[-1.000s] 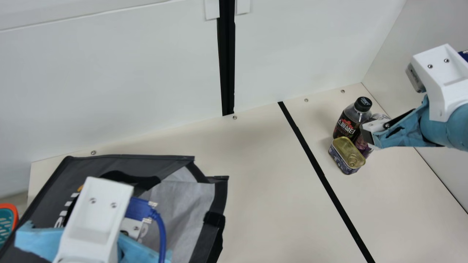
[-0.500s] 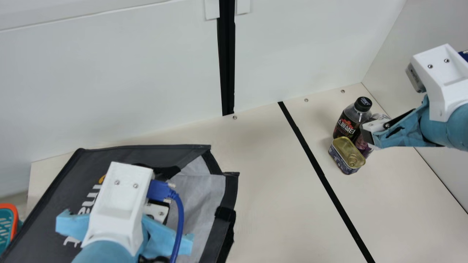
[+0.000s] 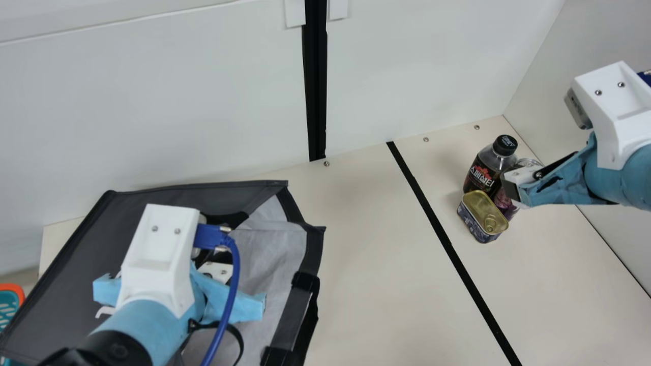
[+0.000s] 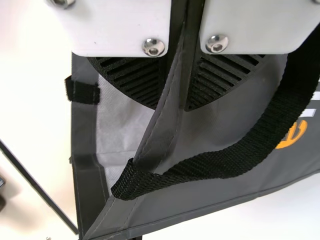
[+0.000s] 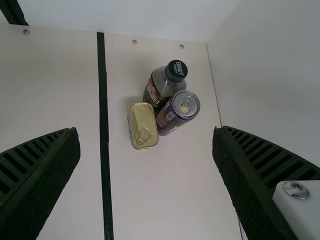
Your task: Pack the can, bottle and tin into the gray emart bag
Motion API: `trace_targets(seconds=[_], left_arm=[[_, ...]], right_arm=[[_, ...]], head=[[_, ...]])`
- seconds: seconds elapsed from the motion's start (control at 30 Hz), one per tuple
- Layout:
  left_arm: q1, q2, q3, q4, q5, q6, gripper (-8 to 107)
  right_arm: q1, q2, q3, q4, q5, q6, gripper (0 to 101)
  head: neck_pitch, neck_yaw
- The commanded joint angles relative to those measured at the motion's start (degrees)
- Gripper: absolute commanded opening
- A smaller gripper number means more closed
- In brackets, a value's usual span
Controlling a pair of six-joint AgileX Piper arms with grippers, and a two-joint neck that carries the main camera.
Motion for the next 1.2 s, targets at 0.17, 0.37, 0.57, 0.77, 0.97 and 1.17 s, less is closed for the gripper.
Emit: trace_targets(seconds=[0.17,0.37,0.57,0.77,0.97,1.17], left_arm=[[4.29,0.26,0.65,-7.57,-3.0,3.43,10],[8.38,0.12,1.78,-14.77,-5.06,7.24,10],[12.78,-0.18,2.97,-22.88,-6.54,11.94,10],[17.11,-0.35,3.88,-32.74,-7.08,17.45,10],[20.78,-0.24,4.31,-42.27,-6.54,23.07,10],[23.56,0.11,4.37,-49.65,-5.22,27.55,10]], right_arm=[[0.0,0.0,0.0,0.0,0.0,0.0,91],[0.0,0.0,0.0,0.0,0.0,0.0,91],[0.0,0.0,0.0,0.0,0.0,0.0,91],[0.0,0.0,0.0,0.0,0.0,0.0,91],[0.0,0.0,0.0,0.0,0.0,0.0,91],[0.0,0.0,0.0,0.0,0.0,0.0,91]], head=[[-1.39,-0.05],[-1.39,-0.05],[-1.39,-0.05],[-1.39,-0.05],[-1.39,-0.05],[-1.39,-0.05]])
